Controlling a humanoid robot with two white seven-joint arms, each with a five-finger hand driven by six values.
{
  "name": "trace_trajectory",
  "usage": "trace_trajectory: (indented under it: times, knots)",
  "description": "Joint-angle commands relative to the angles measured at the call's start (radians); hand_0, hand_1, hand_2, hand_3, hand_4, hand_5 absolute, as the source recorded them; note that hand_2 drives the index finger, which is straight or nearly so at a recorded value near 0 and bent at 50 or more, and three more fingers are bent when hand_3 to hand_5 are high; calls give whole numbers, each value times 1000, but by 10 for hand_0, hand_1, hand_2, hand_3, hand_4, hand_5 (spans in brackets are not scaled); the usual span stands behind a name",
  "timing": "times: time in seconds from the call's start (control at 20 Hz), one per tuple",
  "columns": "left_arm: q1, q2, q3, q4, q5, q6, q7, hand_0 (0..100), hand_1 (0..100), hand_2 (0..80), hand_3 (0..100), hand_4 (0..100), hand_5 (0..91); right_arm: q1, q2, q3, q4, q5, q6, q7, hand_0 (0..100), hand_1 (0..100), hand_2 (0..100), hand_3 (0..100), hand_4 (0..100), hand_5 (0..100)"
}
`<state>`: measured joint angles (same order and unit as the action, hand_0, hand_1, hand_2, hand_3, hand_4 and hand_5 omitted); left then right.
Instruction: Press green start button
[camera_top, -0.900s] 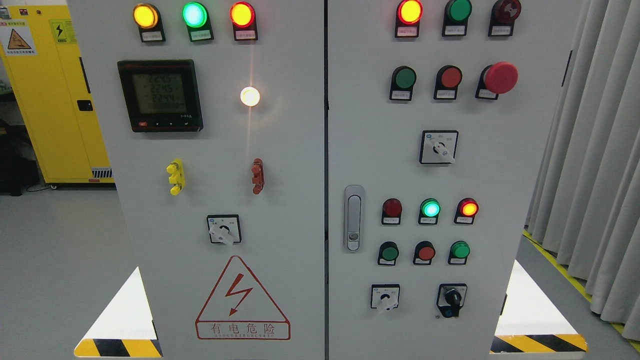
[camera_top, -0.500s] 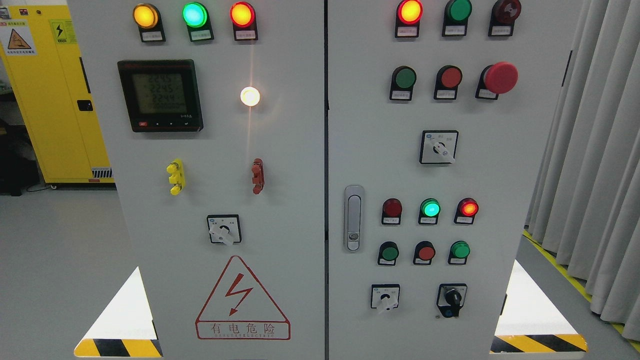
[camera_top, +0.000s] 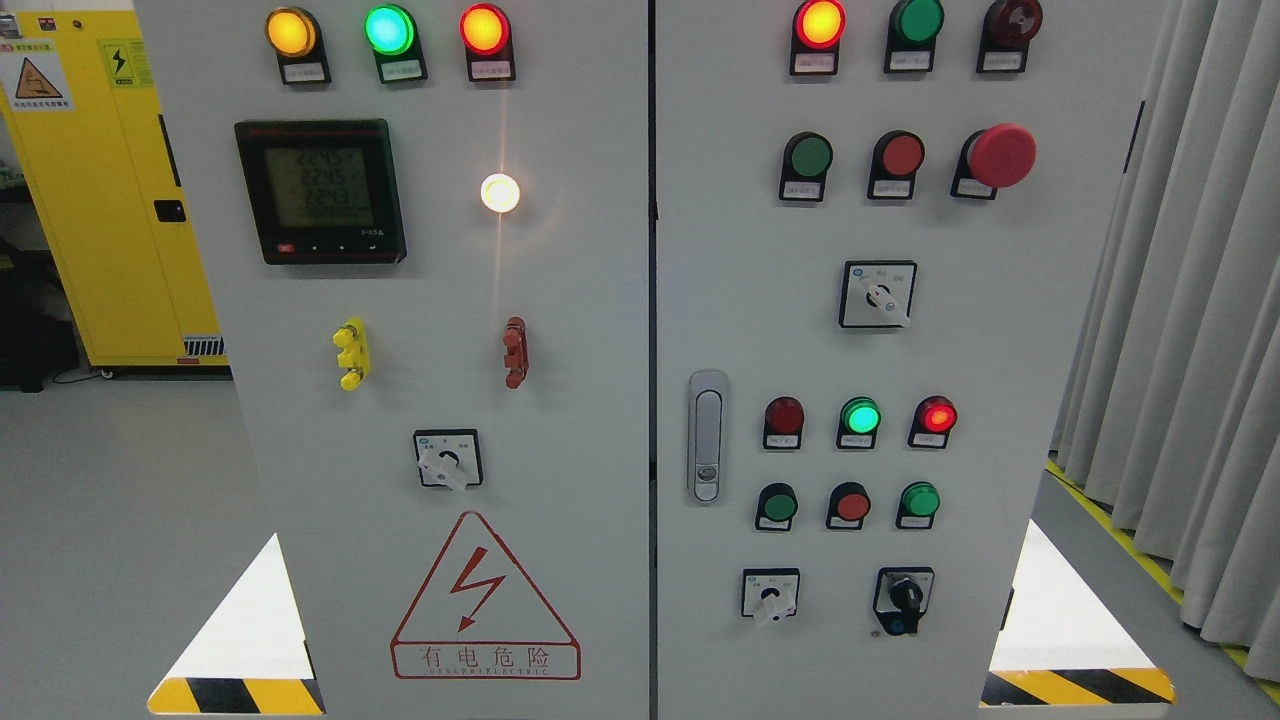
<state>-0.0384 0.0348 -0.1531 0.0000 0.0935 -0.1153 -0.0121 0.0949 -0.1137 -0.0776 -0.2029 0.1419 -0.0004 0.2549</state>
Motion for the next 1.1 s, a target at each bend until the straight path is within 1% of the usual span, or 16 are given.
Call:
trace_trajectory:
  times: [0.0, 0.1, 0.2, 0.25, 0.4, 0.5, 0.55, 0.6, 0.7, 0.75, 0.8, 0.85, 0.9, 0.95, 1.0, 1.05]
  knots:
    - [0, 0, 0, -26, 0, 0, 0, 120, 556, 0, 0, 0, 0, 98, 16, 2, -421, 106, -3, -14, 209, 399, 0, 127, 84, 0]
    - [0, 0, 0, -26, 0, 0, 0, 120, 556, 0, 0, 0, 0, 141, 14, 5, -588, 108, -1, -14, 211, 404, 0, 147, 122, 0]
    - [0, 0, 0, -25, 0, 0, 0, 120, 556, 0, 0, 0, 0, 187, 14, 7, -737, 108, 0, -9, 212, 406, 0, 163, 135, 0]
    - [0, 0, 0, -25, -1, 0, 0, 120, 556, 0, 0, 0, 0, 210, 13, 7, -815, 107, 0, -9, 213, 408, 0, 188, 170, 0]
    - [0, 0, 0, -25, 0, 0, 0, 120, 556, 0, 0, 0, 0, 273, 9, 9, -1024, 97, -6, -6, 217, 417, 0, 226, 211, 51]
    - [0, 0, 0, -25, 0, 0, 0, 120, 556, 0, 0, 0, 0, 295, 19, 12, -1139, 96, -12, -5, 219, 423, 0, 246, 238, 90]
    - [0, 0, 0, -25, 0, 0, 0, 120, 556, 0, 0, 0, 0, 296, 23, 27, -1183, 96, -13, 0, 221, 426, 0, 261, 267, 122]
    - [0, 0, 0, -25, 0, 0, 0, 120, 556, 0, 0, 0, 0, 295, 37, 48, -1228, 96, -18, -3, 222, 432, 0, 277, 284, 147]
    - [0, 0, 0, -25, -1, 0, 0, 120, 556, 0, 0, 0, 0, 298, 40, 62, -1315, 96, -36, -5, 223, 435, 0, 284, 292, 161]
    - [0, 0, 0, -25, 0, 0, 0, 120, 556, 0, 0, 0, 0, 298, 39, 65, -1337, 96, -68, -3, 224, 438, 0, 299, 345, 219]
    - [0, 0, 0, -25, 0, 0, 0, 120, 556, 0, 0, 0, 0, 298, 32, 70, -1346, 96, -120, -5, 226, 441, 0, 309, 352, 227]
    - [0, 0, 0, -25, 0, 0, 0, 120, 556, 0, 0, 0, 0, 298, 31, 71, -1349, 100, -188, -3, 227, 443, 0, 326, 368, 248]
    - [0, -1, 0, -25, 0, 0, 0, 120, 556, 0, 0, 0, 0, 293, 31, 71, -1356, 107, -252, -3, 227, 447, 0, 369, 409, 290]
    - [0, -3, 0, -26, 0, 0, 0, 120, 556, 0, 0, 0, 0, 289, 31, 70, -1366, 108, -298, -2, 227, 449, 0, 379, 419, 299]
    - [0, -7, 1, -26, 0, 0, 0, 120, 556, 0, 0, 0, 0, 287, 31, 70, -1391, 111, -323, 0, 225, 455, 0, 409, 449, 338]
    - [2, -10, 1, -25, 0, 0, 0, 120, 556, 0, 0, 0, 0, 289, 31, 70, -1429, 111, -328, 0, 223, 460, 0, 430, 477, 362]
